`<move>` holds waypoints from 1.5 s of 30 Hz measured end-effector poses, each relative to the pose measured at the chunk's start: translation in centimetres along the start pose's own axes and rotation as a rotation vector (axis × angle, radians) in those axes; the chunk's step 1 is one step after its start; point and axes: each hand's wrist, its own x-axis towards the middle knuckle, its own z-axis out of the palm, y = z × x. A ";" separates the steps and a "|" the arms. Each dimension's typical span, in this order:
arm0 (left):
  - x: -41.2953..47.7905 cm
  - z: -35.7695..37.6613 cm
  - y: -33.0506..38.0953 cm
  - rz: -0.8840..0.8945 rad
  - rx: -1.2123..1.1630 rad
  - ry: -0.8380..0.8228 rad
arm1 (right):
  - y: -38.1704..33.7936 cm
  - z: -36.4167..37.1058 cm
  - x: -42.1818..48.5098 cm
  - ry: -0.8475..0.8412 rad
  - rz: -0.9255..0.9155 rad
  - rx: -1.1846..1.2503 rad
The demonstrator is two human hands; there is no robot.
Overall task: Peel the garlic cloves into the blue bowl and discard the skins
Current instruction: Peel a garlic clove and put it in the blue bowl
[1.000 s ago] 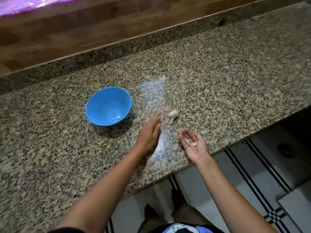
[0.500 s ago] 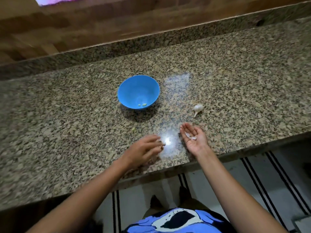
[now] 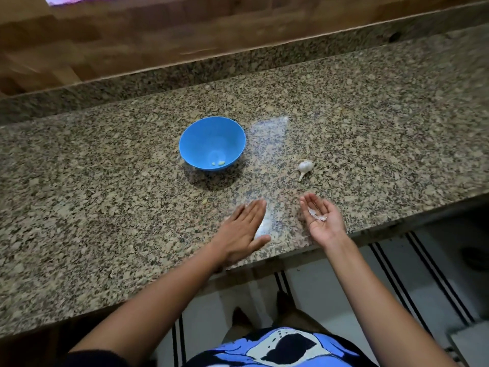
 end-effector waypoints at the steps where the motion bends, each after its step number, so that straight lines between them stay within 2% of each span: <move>1: 0.9 0.1 0.4 0.014 0.009 0.002 | -0.3 -0.3 0.0 0.004 -0.014 0.007; 4: 2.6 0.1 1.2 0.080 0.031 0.006 | -0.8 -0.8 -0.1 0.004 -0.030 0.008; 9: 3.6 -0.7 1.6 0.374 -0.022 0.000 | -0.1 -0.5 -0.3 -0.003 -0.023 0.007; 14: 0.2 -1.1 -1.4 0.443 -0.053 0.033 | 1.1 0.5 -0.3 -0.013 0.025 -0.061; 19: -4.4 -0.8 -3.8 0.340 -0.004 0.223 | 2.7 1.6 -0.3 -0.042 0.063 -0.142; 21: -5.1 -0.2 -3.6 0.231 0.005 0.297 | 3.2 2.0 -0.4 -0.047 0.074 -0.182; 23: -5.0 -0.5 -2.5 -0.031 -0.150 0.424 | 3.9 2.3 -0.4 -0.052 0.097 -0.232; 25: -4.0 -1.9 -0.7 -0.488 -0.543 0.564 | 4.9 2.6 -0.6 -0.052 0.144 -0.294; 26: -3.4 -2.7 0.2 -0.652 -0.754 0.602 | 5.6 2.8 -0.7 -0.054 0.178 -0.317; 27: -2.8 -3.5 1.1 -0.712 -0.927 0.636 | 6.2 3.0 -0.7 -0.061 0.214 -0.328; 28: -2.3 -4.3 2.1 -0.682 -0.986 0.668 | 6.8 3.2 -0.9 -0.071 0.247 -0.338; 30: -2.0 -5.4 4.4 -0.540 -0.893 0.669 | 7.6 3.6 -1.0 -0.080 0.289 -0.379; 33: -1.7 -5.1 6.8 -0.419 -0.699 0.545 | 8.1 4.0 -1.4 -0.094 0.356 -0.392; 35: -1.4 -4.7 7.1 -0.410 -0.623 0.509 | 8.0 4.2 -1.7 -0.134 0.411 -0.346; 39: -1.9 -4.4 6.1 -0.404 -0.529 0.586 | 8.4 4.3 -1.5 -0.132 0.434 -0.332; 43: -2.6 -4.8 5.2 -0.389 -0.576 0.665 | 9.0 4.4 -1.1 -0.124 0.451 -0.311; 45: -3.6 -4.5 3.9 -0.449 -0.608 0.757 | 8.9 4.9 -1.1 -0.141 0.444 -0.297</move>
